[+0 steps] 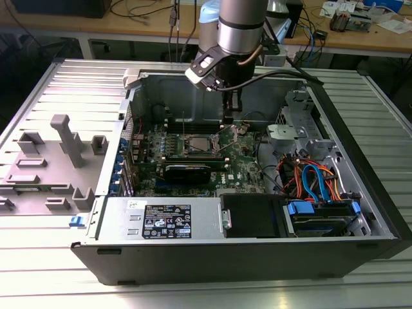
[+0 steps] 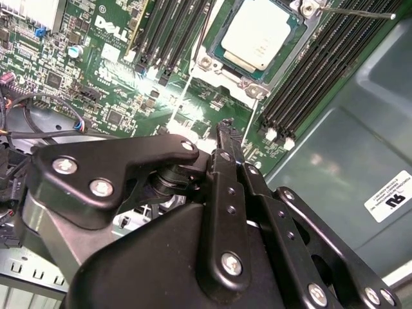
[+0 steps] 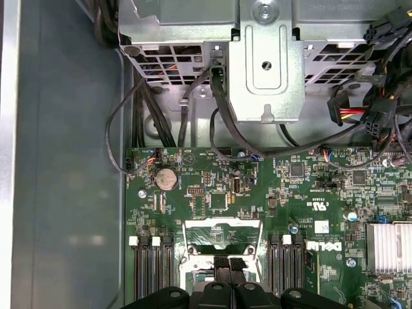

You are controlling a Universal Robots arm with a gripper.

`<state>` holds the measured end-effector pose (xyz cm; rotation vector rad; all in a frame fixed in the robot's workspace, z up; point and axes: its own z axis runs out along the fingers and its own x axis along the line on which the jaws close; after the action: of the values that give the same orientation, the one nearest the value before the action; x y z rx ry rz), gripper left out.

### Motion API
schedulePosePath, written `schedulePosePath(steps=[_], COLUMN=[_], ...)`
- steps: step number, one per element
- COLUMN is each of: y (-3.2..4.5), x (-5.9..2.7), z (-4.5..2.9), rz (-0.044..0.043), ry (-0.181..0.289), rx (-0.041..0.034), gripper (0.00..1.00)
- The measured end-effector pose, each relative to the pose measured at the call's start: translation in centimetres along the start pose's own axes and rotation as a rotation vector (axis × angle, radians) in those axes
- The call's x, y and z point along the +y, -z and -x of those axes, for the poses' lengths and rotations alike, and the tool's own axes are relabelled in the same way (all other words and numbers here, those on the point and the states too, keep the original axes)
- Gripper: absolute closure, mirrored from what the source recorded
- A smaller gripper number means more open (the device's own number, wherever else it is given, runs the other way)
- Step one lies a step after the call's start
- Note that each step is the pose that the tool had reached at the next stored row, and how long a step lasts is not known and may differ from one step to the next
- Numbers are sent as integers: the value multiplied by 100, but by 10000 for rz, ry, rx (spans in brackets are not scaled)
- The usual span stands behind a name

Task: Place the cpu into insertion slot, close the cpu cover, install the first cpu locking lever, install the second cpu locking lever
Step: 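Close the cpu cover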

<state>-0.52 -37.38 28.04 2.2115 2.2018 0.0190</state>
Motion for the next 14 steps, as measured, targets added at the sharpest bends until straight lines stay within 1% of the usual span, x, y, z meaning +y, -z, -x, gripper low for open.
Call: schedulePosePath(steps=[14], y=[-38], x=[94], z=[-1], rz=[0], ry=[0], rx=[-1], gripper=[89])
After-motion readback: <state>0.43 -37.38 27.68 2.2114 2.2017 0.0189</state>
